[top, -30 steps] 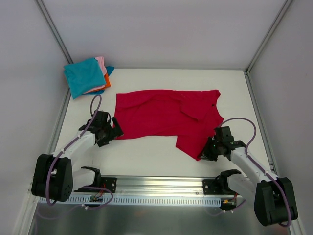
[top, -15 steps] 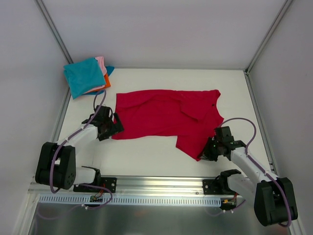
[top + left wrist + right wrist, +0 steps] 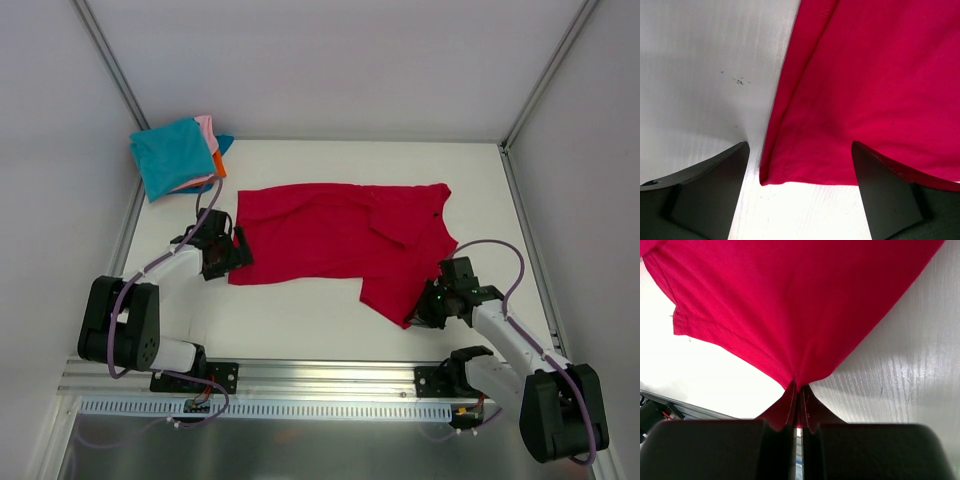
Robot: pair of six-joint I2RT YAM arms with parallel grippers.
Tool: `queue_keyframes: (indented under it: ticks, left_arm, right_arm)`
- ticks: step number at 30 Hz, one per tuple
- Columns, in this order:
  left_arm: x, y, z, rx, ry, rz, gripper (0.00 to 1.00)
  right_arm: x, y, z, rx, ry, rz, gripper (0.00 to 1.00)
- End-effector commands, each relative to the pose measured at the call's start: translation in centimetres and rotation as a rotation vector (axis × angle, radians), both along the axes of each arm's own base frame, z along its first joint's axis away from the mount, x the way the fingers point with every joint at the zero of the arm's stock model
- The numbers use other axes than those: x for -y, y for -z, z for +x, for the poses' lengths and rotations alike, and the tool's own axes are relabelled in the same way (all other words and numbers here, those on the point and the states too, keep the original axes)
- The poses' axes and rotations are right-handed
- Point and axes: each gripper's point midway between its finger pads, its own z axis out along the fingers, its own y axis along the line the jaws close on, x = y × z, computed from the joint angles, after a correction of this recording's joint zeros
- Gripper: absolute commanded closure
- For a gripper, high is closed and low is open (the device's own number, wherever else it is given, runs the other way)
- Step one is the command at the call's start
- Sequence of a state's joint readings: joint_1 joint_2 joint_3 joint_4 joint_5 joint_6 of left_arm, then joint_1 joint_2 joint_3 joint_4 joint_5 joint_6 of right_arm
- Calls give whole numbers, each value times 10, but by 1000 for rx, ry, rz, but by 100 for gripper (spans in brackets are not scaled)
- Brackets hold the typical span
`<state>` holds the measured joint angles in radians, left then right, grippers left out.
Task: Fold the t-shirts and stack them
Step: Grap the side of the flattened tshirt closest away from the robot with both arms
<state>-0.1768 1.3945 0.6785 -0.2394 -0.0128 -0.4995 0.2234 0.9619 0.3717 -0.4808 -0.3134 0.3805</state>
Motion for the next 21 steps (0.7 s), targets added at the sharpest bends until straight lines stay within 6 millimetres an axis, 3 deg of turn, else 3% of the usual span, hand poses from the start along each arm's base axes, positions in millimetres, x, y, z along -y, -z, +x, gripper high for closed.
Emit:
queue_keyframes:
  ticks: [1, 17, 21]
  left_arm:
    - [8, 20, -28, -128, 45, -33, 17]
    - [18, 25, -44, -195, 42, -97, 24]
    - [19, 26, -48, -197, 41, -106, 35]
  right_arm:
    - [1, -9, 6, 25, -9, -16, 99]
    - [2, -8, 6, 29, -8, -19, 99]
    - [2, -8, 6, 30, -9, -20, 99]
